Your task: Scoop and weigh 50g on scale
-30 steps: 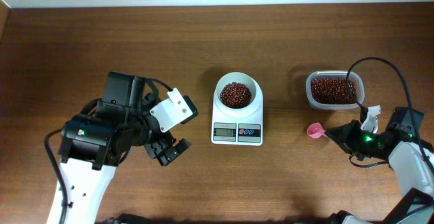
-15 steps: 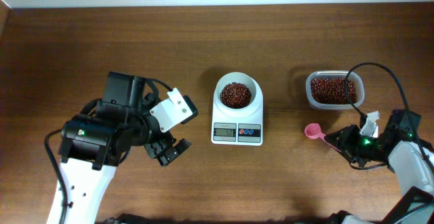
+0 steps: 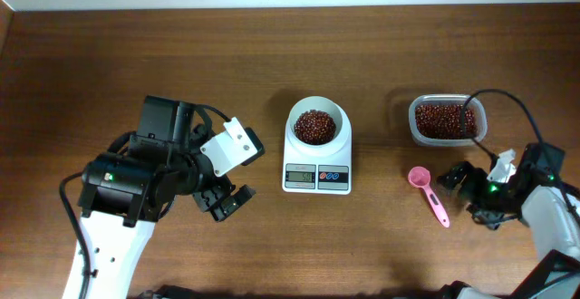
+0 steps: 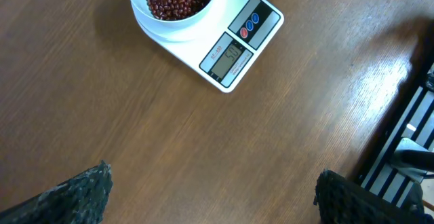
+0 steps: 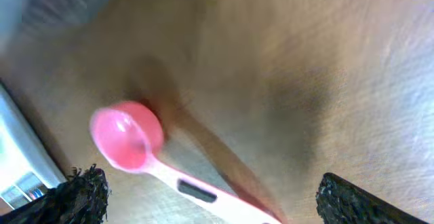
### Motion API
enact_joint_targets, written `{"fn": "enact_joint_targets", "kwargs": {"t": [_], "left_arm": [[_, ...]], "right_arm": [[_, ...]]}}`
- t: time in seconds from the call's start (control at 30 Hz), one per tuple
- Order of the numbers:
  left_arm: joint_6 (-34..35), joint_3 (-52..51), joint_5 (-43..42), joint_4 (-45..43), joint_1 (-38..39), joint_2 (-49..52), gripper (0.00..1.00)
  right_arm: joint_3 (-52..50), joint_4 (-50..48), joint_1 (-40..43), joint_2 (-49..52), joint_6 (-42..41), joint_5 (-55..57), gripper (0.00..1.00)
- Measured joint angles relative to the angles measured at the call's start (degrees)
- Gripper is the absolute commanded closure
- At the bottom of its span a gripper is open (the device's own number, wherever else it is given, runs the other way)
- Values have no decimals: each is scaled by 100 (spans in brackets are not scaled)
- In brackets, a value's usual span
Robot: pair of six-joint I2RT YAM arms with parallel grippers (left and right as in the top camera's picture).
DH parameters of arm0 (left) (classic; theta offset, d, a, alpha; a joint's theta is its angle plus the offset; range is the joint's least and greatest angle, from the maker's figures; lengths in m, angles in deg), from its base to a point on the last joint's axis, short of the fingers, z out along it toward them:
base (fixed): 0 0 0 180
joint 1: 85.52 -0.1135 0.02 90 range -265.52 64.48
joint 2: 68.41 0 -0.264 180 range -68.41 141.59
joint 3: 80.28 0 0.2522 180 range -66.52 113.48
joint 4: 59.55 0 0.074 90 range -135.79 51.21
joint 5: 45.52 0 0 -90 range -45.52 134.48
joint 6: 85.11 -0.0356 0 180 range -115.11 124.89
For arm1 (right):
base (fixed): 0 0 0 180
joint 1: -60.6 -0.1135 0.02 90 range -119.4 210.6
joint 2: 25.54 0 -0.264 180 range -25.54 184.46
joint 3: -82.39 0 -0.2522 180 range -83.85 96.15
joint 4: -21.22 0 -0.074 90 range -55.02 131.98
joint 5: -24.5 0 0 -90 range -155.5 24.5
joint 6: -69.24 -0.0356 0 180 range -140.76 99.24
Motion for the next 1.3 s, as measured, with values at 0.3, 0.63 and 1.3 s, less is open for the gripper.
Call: {"fn": "enact_joint_targets", "kwargs": {"t": [0.3, 0.63, 1.3], "left_arm": [[0, 0, 0, 2, 0, 0, 1], [0, 0, 0, 0, 0, 0, 1], [0, 0, 0, 0, 0, 0, 1]], "right_arm": [[2616, 374, 0, -752, -26, -1106, 1], [2623, 435, -2, -754, -1366, -1624, 1], [2518, -262, -2820, -2610, -1519, 1869, 1]]}}
